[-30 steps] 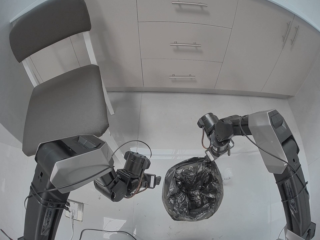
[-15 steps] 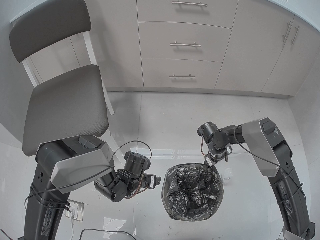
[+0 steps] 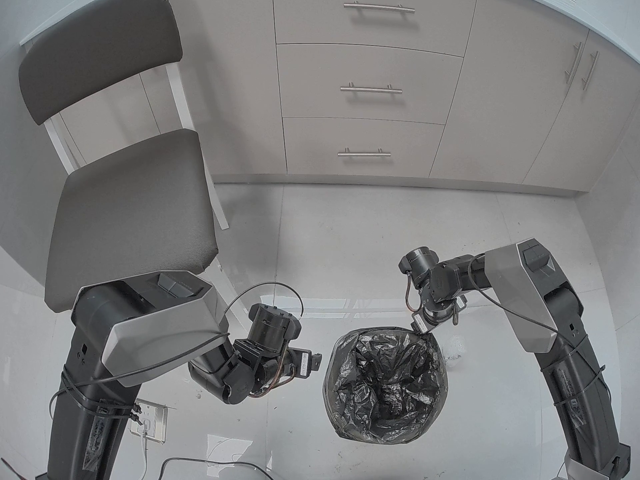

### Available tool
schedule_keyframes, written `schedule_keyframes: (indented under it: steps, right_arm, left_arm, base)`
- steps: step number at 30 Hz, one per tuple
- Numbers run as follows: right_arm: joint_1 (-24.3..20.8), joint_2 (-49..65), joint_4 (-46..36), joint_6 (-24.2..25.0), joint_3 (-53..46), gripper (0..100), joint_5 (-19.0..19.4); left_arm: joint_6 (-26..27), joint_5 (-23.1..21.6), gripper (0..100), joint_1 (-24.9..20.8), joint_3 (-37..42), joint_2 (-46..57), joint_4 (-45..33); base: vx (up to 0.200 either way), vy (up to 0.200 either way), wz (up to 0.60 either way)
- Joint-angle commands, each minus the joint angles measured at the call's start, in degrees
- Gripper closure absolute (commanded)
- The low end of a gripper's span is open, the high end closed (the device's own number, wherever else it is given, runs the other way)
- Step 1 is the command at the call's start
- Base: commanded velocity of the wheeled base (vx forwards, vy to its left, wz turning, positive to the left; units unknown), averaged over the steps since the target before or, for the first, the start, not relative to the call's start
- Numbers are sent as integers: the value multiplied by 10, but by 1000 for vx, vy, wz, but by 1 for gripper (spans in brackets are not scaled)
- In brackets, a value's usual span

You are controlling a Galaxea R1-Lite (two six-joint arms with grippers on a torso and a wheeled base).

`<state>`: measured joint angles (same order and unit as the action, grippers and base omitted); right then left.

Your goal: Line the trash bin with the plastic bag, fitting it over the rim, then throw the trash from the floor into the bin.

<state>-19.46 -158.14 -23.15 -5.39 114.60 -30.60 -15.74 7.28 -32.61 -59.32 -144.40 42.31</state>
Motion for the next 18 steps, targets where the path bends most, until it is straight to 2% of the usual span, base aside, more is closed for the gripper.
schedule_keyframes:
  steps: [1,3,5,6,8,10,11,12,18]
  right_arm:
    - [1,44,3,-1,0,0,-1]
    - [-2,56,2,-1,0,0,-1]
    - [-18,84,0,-2,0,0,-1]
    - [-18,84,0,-2,0,0,-1]
    - [-33,99,0,-3,0,0,0]
    - [-34,100,0,-3,0,0,0]
    - [-42,100,1,-2,0,0,0]
    - [-44,100,2,-1,0,0,0]
    - [-45,100,2,0,0,0,0]
  left_arm:
    - [-3,0,0,0,3,3,7]
    - [-8,1,0,-1,10,5,22]
    - [-26,3,0,-13,46,18,91]
    - [-26,3,0,-13,46,18,91]
    - [-26,15,0,-50,83,51,133]
    - [-26,19,0,-54,86,53,137]
    - [-25,56,0,-86,88,62,146]
    - [-20,77,0,-95,83,62,149]
    - [12,86,0,-97,66,32,152]
  base:
    - [0,0,0]
    - [0,0,0]
    - [0,0,0]
    - [0,0,0]
    - [0,0,0]
    - [0,0,0]
    - [0,0,0]
    - [0,0,0]
    - [0,0,0]
